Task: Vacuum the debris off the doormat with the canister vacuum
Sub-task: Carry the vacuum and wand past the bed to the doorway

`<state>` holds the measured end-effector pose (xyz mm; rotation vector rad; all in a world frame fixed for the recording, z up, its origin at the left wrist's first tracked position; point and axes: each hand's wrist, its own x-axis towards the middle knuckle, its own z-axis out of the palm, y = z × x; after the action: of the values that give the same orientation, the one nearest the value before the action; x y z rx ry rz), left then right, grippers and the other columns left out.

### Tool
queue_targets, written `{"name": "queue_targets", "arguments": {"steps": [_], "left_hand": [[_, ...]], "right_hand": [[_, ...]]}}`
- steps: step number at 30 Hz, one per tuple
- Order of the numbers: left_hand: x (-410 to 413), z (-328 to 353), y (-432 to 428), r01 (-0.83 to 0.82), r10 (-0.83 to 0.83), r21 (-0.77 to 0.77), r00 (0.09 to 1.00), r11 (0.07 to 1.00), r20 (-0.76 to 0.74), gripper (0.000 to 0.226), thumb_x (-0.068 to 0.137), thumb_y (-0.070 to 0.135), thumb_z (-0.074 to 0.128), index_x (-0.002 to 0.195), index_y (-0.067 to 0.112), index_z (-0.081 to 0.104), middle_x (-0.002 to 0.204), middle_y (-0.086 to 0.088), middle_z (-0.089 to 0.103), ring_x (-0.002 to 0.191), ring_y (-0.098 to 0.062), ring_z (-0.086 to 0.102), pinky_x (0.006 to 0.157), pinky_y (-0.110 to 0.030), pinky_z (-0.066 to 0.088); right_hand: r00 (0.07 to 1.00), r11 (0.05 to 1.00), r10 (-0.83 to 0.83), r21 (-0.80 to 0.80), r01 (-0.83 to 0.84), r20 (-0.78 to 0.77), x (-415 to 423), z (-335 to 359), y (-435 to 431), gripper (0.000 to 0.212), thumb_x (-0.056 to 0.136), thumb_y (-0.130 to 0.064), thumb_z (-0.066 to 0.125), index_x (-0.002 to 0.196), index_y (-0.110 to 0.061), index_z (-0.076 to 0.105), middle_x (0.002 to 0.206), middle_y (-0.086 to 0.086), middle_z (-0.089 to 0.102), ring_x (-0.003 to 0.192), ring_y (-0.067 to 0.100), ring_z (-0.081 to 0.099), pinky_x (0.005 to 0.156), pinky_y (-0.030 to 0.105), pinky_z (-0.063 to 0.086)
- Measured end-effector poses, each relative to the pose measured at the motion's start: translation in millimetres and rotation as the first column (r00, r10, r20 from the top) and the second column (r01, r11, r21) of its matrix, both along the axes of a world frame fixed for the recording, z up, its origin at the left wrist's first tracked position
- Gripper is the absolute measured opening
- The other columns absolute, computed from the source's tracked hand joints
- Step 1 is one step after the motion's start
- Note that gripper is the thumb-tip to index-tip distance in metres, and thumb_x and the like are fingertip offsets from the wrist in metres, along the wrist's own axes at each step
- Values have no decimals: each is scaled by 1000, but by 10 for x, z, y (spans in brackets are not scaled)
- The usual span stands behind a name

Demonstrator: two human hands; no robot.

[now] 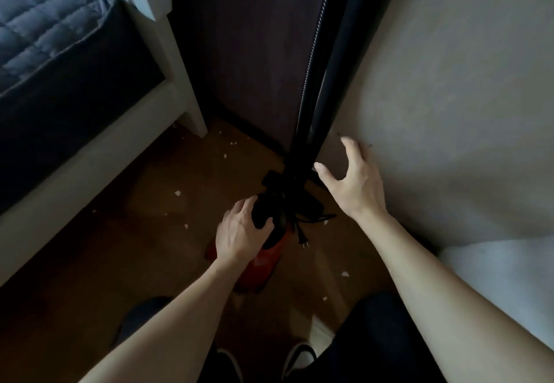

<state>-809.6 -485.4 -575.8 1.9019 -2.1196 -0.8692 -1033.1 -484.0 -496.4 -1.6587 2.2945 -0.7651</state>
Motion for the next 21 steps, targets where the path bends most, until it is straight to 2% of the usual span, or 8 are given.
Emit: {"name": "queue_targets", "arguments": {"steps": [4, 6, 8, 11, 13, 15, 19, 21], "left_hand": [[-105, -542, -157, -4, -1, -46, 995, 999, -101, 66, 91, 57, 61, 147, 29, 42, 133, -1, 52, 114, -23, 58, 85, -34, 54], [-152, -738, -182, -5, -5, -63, 988, 998, -154, 66, 90, 56, 64, 146, 28, 45, 133, -3, 53, 113, -23, 59, 83, -29, 52], [-178, -902, -197, 7, -31, -94, 967, 996, -252, 65, 89, 52, 69, 145, 27, 48, 131, -3, 58, 114, -20, 61, 88, -29, 54], [-209, -1073, -260, 46, -62, -51, 927, 998, -369, 63, 90, 50, 68, 145, 30, 48, 127, 3, 65, 113, -12, 64, 92, -31, 57], [-247, -1114, -310, 52, -52, -7, 937, 999, -347, 61, 88, 58, 65, 142, 33, 50, 115, 5, 71, 97, -9, 69, 78, -31, 62], [-279, -1105, -345, 40, -35, 12, 958, 999, -286, 54, 87, 63, 62, 132, 35, 55, 93, 6, 73, 75, -8, 70, 64, -34, 62], [-280, -1101, -359, -17, 33, 56, 952, 998, -305, 44, 92, 56, 62, 127, 33, 49, 78, 5, 68, 59, -10, 68, 51, -38, 60], [-265, -1097, -342, -46, 66, 66, 943, 997, -326, 42, 92, 54, 63, 123, 31, 45, 75, 1, 68, 54, -13, 66, 45, -38, 58]], "right_hand": [[986, 992, 21, -124, -1, 167, -61, -423, -257, 62, 90, -41, 77, 139, -11, 55, 130, 7, 63, 120, 16, 58, 92, 6, 37], [968, 973, 76, -229, -20, 237, -79, -576, -388, 55, 88, -34, 80, 133, -10, 59, 122, 5, 64, 113, 8, 58, 93, 2, 37], [946, 954, 114, -300, -19, 303, -81, -669, -520, 47, 86, -34, 81, 125, -15, 61, 115, 1, 66, 106, 5, 61, 96, 9, 44], [876, 939, 179, -344, -15, 447, -54, -734, -676, 37, 87, -30, 82, 117, -18, 64, 107, 0, 74, 101, 11, 71, 93, 31, 58], [825, 919, 216, -393, 9, 522, -19, -757, -750, 31, 87, -21, 82, 113, -17, 66, 99, -3, 74, 95, 11, 73, 87, 28, 58], [782, 901, 238, -431, 43, 576, 5, -777, -815, 27, 88, -13, 81, 111, -10, 68, 94, -3, 73, 90, 9, 73, 86, 25, 56], [737, 883, 260, -462, 79, 624, 7, -826, -928, 16, 86, -10, 80, 94, -2, 68, 86, 10, 69, 86, 26, 69, 88, 45, 57], [727, 883, 272, -464, 73, 631, 3, -835, -958, 19, 86, -10, 80, 90, 3, 67, 81, 15, 66, 80, 28, 66, 85, 43, 55]]}}
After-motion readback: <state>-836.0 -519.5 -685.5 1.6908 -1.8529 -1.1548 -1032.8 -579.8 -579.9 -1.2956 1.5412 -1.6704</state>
